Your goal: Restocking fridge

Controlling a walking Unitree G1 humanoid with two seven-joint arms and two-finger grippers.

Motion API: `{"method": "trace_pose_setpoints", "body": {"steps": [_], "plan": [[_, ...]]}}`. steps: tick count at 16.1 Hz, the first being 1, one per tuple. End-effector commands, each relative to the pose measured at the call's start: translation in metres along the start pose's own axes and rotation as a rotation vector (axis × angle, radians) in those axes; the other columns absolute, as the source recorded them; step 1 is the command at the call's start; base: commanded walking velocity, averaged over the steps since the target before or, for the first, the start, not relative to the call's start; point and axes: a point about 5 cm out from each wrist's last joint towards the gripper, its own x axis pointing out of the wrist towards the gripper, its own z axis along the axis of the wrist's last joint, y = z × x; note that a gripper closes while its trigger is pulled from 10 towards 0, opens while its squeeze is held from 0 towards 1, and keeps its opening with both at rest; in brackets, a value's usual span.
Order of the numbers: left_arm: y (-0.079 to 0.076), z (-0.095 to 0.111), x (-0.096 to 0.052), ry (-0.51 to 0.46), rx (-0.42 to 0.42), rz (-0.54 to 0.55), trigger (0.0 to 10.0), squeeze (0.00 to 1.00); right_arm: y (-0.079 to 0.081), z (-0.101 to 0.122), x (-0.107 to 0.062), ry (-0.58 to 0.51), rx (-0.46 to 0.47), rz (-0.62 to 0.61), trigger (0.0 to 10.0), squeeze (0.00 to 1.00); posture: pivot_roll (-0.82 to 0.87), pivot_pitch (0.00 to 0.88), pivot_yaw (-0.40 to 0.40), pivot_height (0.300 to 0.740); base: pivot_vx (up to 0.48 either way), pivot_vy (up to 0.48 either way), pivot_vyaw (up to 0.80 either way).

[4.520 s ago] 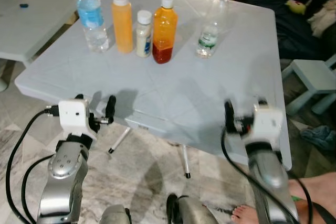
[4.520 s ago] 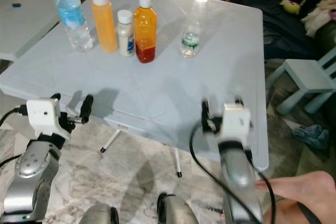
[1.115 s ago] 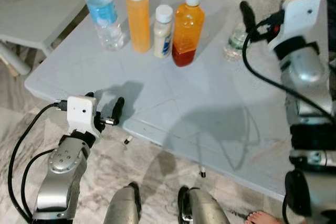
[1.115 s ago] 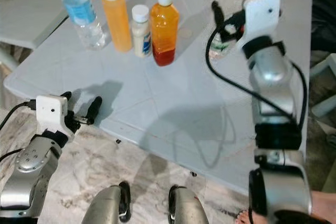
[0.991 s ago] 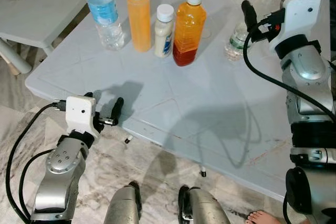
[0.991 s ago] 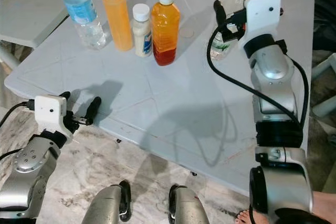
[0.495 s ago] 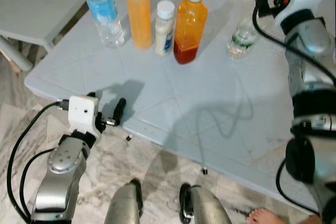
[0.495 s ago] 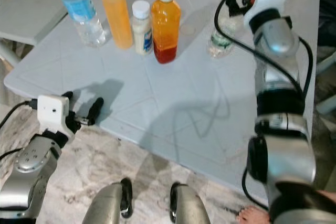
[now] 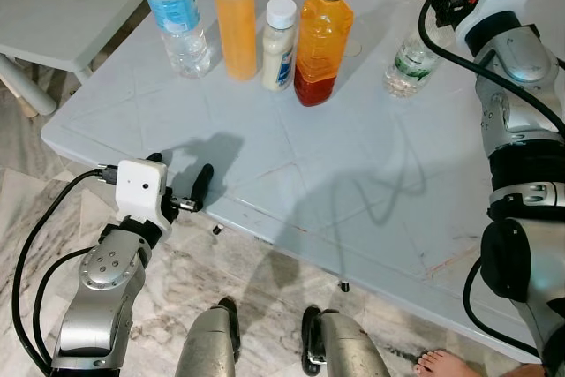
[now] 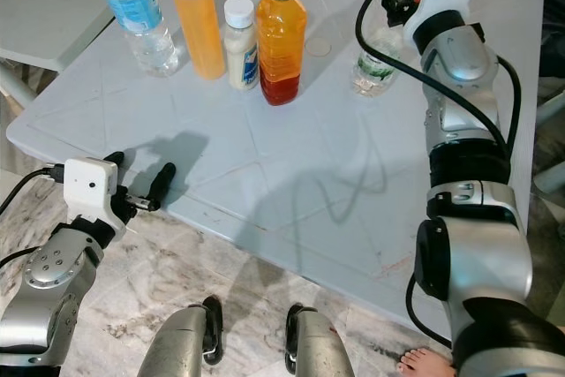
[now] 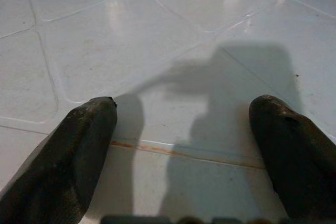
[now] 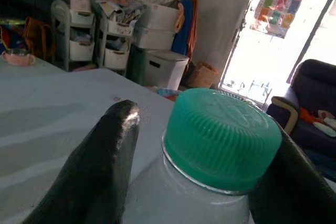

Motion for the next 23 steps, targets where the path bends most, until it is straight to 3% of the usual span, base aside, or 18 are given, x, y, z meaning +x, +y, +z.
{"method": "trace_pose_setpoints", "body": {"steps": [1,6,7,10,14,18,19,21,23], "plan": [[0.000,-0.003,-0.002,0.017,0.012,0.000,10.0,0.00,-0.005,0.006,0.000,-0.004,-0.026,-0.015,0.0,0.00,0.09,0.243,0.012,0.740,0.000,0.000,0.00],[-0.002,-0.005,0.001,0.021,0.009,-0.011,10.0,0.00,-0.001,0.004,-0.007,0.034,-0.064,-0.002,0.0,0.00,0.07,0.238,0.014,0.740,0.000,0.000,0.00],[0.000,-0.003,0.005,0.010,-0.031,0.006,10.0,0.00,0.004,-0.004,-0.011,0.052,-0.045,-0.027,0.0,0.00,0.07,0.216,0.018,0.740,0.000,0.000,0.00],[0.009,0.004,0.020,-0.007,-0.026,0.033,10.0,0.00,0.025,-0.022,-0.029,0.095,-0.037,-0.053,0.0,0.00,0.05,0.204,0.018,0.740,0.000,0.000,0.00],[0.015,0.005,0.023,-0.016,0.001,0.031,10.0,0.00,0.050,-0.028,-0.051,0.125,-0.052,-0.030,0.0,0.00,0.03,0.204,0.011,0.740,0.000,0.000,0.00],[0.008,0.000,0.020,-0.012,-0.023,0.036,10.0,0.00,0.075,-0.027,-0.075,0.160,-0.021,-0.010,0.0,0.00,0.04,0.179,-0.012,0.740,0.000,0.000,0.00],[0.006,-0.004,0.018,-0.003,-0.029,0.038,10.0,0.00,0.082,-0.029,-0.082,0.185,0.046,-0.029,1.2,0.00,0.04,0.166,-0.028,0.740,0.000,0.000,0.00],[0.006,-0.007,0.016,0.003,-0.030,0.042,10.0,0.00,0.093,-0.029,-0.093,0.161,0.031,-0.015,10.0,0.00,0.05,0.158,-0.038,0.740,0.000,0.000,0.00],[0.009,-0.007,0.019,0.001,-0.035,0.058,10.0,0.00,0.105,-0.036,-0.114,0.180,0.069,-0.047,10.0,0.00,0.04,0.147,-0.039,0.740,0.000,0.000,0.00]]}}
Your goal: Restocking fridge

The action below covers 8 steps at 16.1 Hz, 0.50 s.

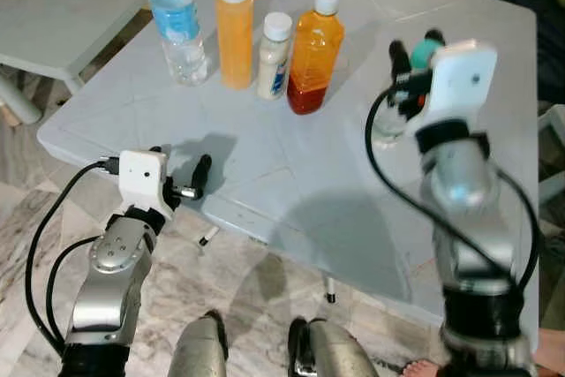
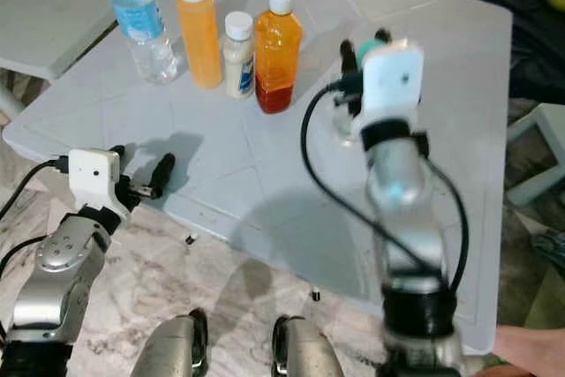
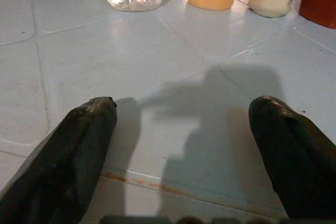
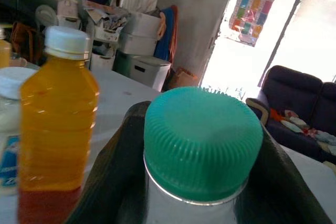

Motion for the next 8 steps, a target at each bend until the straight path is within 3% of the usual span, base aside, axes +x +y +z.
{"method": "trace_pose_setpoints", "body": {"steps": [1,4,8], "plan": [[0.003,-0.001,-0.001,0.003,0.007,0.019,10.0,0.00,0.011,-0.028,-0.012,0.136,0.004,0.039,10.0,0.00,0.04,0.145,-0.036,0.740,0.000,0.000,0.00],[0.001,-0.004,0.001,0.005,0.007,0.011,10.0,0.00,0.011,-0.042,-0.030,0.190,0.006,0.046,10.0,0.00,0.02,0.135,-0.033,0.740,0.000,0.000,0.00],[-0.003,-0.005,0.003,0.003,-0.002,0.009,10.0,0.00,0.006,-0.045,-0.029,0.203,0.014,0.004,10.0,0.00,0.01,0.128,-0.041,0.740,-0.251,0.000,0.00]]}}
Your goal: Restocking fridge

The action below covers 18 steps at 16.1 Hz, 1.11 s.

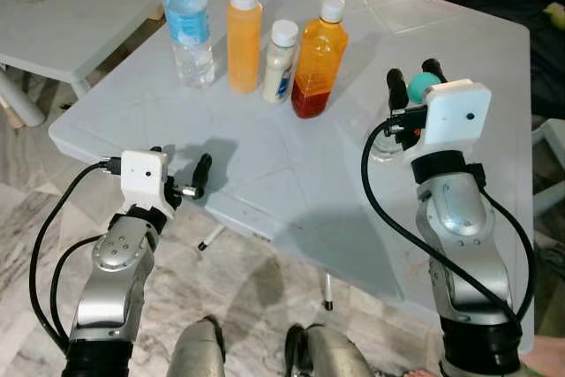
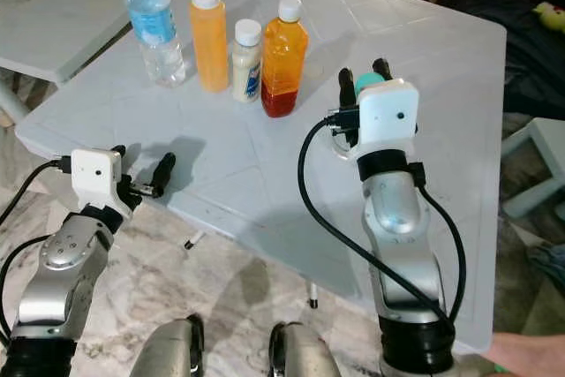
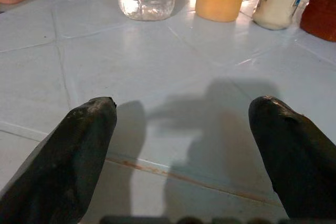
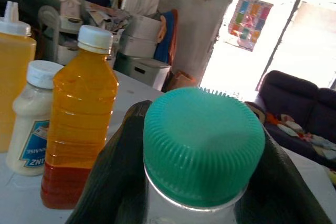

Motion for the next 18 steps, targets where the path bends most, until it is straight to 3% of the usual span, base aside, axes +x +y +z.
{"method": "trace_pose_setpoints", "body": {"steps": [1,2,4,8,16,18], "plan": [[-0.004,-0.005,-0.001,0.014,0.001,-0.001,10.0,0.00,0.004,-0.030,-0.007,0.152,0.009,0.021,10.0,0.00,0.02,0.128,-0.041,0.740,-0.262,0.000,0.00],[-0.004,-0.005,-0.001,0.014,0.000,-0.001,10.0,0.00,0.006,-0.027,-0.005,0.108,0.006,0.047,10.0,0.00,0.02,0.128,-0.041,0.740,-0.285,0.000,0.00],[-0.003,-0.005,0.000,0.014,0.002,0.002,10.0,0.00,0.007,-0.026,-0.002,0.119,0.013,0.040,10.0,0.00,0.02,0.130,-0.039,0.740,-0.294,0.000,0.00],[-0.001,-0.005,-0.001,0.017,0.007,0.010,10.0,0.00,0.010,-0.022,-0.001,0.087,0.117,0.078,10.0,0.00,0.02,0.133,-0.035,0.740,-0.294,0.000,0.00],[-0.003,-0.004,0.004,0.013,0.013,0.013,10.0,0.00,0.015,-0.017,0.001,0.055,0.177,0.114,10.0,0.00,0.01,0.132,-0.035,0.740,-0.293,0.000,0.00],[-0.002,-0.003,0.005,0.009,0.019,0.014,10.0,0.00,0.018,-0.016,0.001,0.048,0.185,0.135,10.0,0.00,0.02,0.142,-0.033,0.740,-0.268,0.000,0.80]]}}
